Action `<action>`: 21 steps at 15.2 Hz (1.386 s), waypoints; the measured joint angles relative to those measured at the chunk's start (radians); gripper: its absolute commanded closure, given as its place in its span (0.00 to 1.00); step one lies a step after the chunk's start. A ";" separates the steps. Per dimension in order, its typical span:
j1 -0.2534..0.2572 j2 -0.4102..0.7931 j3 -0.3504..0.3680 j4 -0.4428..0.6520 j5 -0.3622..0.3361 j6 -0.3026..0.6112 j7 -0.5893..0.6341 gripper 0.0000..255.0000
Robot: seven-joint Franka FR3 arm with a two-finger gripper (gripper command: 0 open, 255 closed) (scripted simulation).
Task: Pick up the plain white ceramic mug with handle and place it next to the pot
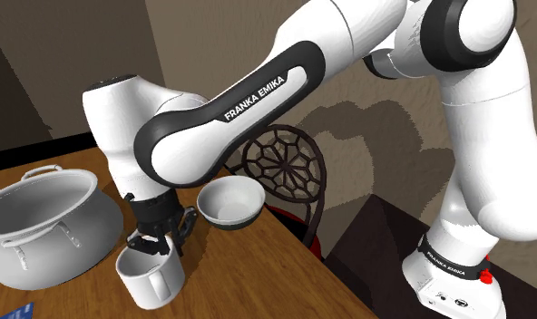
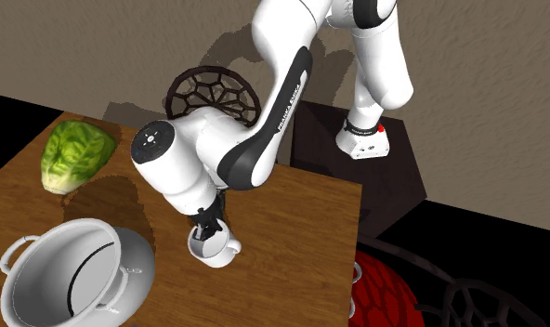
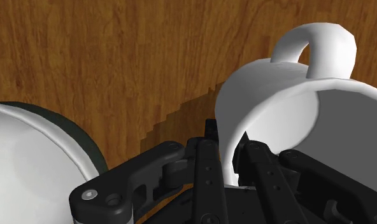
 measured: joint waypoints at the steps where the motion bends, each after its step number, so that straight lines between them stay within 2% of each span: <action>1: 0.000 0.000 0.000 -0.001 0.000 0.001 0.000 1.00; 5: 0.000 0.000 0.000 -0.003 -0.001 0.003 0.000 1.00; 6: 0.000 0.000 0.000 -0.003 -0.001 0.003 0.000 0.00; 12: 0.000 0.000 0.000 -0.003 -0.001 0.004 0.000 0.00; 16: -0.004 -0.028 0.012 0.065 0.021 -0.085 -0.014 0.00; 21: -0.008 -0.039 0.015 0.074 0.028 -0.105 -0.019 0.00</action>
